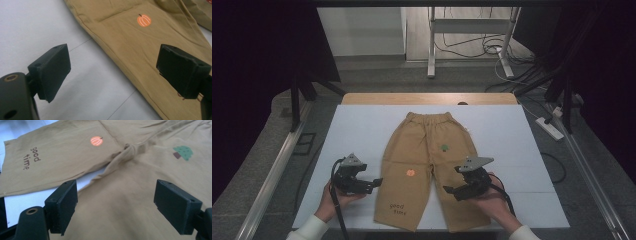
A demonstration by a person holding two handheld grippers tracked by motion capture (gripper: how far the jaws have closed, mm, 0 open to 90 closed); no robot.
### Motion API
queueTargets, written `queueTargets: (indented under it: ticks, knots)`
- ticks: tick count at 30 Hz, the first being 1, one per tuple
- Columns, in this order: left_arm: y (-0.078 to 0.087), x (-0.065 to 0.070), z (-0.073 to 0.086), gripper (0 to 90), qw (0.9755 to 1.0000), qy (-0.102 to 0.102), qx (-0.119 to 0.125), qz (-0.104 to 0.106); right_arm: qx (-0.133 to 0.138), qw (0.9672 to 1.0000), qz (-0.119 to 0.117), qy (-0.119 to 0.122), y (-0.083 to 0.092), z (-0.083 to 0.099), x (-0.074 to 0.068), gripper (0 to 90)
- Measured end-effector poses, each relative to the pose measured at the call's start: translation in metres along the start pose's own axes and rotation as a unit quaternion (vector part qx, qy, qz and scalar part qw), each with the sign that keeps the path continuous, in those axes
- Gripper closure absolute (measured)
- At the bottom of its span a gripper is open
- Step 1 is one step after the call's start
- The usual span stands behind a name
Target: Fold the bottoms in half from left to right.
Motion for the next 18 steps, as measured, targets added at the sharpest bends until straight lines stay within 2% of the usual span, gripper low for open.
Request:
queueTargets:
  ticks: [4, 18]
  knots:
    - [0.0, -0.001, 0.0, 11.8, 1.0, 0.002, 0.0, 0.0, 0.004, 0.9999, -0.01, -0.004, -0.004, -0.003, -0.004, 19.7]
    - [0.0, -0.002, -0.002, 11.9, 1.0, 0.003, 0.003, 0.0, 0.002, 0.9994, -0.032, 0.015, -0.029, -0.022, -0.021, 19.8]
Point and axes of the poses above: each handheld gripper's, and its own axes: y roughly backward along the jaws, z roughly out of its underside, x roughly to its right, the point moved 3 cm from there along -y, roughly forward along the jaws, and after that the axes turned 10 degrees about y, right-handed, at the moved point
